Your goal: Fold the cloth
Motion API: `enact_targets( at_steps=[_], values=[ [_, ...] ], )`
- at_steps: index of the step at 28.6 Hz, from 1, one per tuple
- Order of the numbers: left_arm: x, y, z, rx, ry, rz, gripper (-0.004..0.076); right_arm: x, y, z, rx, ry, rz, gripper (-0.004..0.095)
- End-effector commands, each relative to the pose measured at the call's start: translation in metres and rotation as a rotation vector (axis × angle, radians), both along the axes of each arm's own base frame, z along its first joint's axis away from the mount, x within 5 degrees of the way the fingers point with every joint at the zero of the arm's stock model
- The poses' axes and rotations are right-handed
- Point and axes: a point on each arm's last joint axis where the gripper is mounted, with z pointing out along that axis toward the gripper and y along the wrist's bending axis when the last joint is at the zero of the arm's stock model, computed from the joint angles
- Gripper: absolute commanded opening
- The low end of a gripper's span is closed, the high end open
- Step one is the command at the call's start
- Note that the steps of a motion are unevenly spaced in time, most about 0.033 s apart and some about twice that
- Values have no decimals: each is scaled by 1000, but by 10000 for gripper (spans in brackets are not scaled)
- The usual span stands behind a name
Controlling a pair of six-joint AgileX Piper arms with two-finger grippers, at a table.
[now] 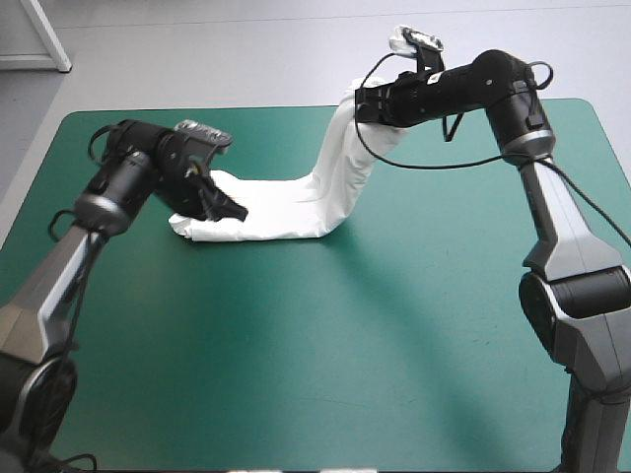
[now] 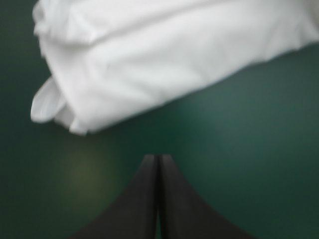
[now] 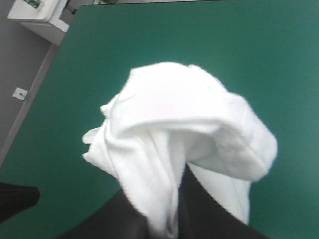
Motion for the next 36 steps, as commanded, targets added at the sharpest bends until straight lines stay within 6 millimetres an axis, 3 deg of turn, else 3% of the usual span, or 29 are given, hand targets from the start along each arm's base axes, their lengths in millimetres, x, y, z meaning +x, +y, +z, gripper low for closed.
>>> enact_targets(
  at_steps=[1,4,9,12,15,17,18,24,29,36],
  values=[
    [-64,41,-2,0,77,108,-9,-22,44,34,141,-156,68,-13],
    [-109,59,-32,22,172,155,-9,-14,100,6,177,-168,119,-13],
    [-142,66,-52,30,200,155,-9,-11,168,-28,288,-173,229,6],
    [-152,69,-59,37,224,155,-9,-15,200,-43,332,-182,293,240],
    [-157,70,-60,43,221,155,-9,-23,216,-48,321,-230,333,661],
    [-158,70,-60,39,210,148,-9,-25,217,-43,303,-268,338,905],
    [-158,70,-59,38,208,138,-9,-27,217,-42,300,-267,340,943],
    [-157,69,-59,27,190,143,-9,-26,177,-19,229,-176,329,821],
    [-156,69,-59,21,183,143,-9,-15,138,-20,63,-82,214,737],
    [-156,68,-59,15,186,143,-9,-4,121,-20,126,-23,178,719]
  ],
)
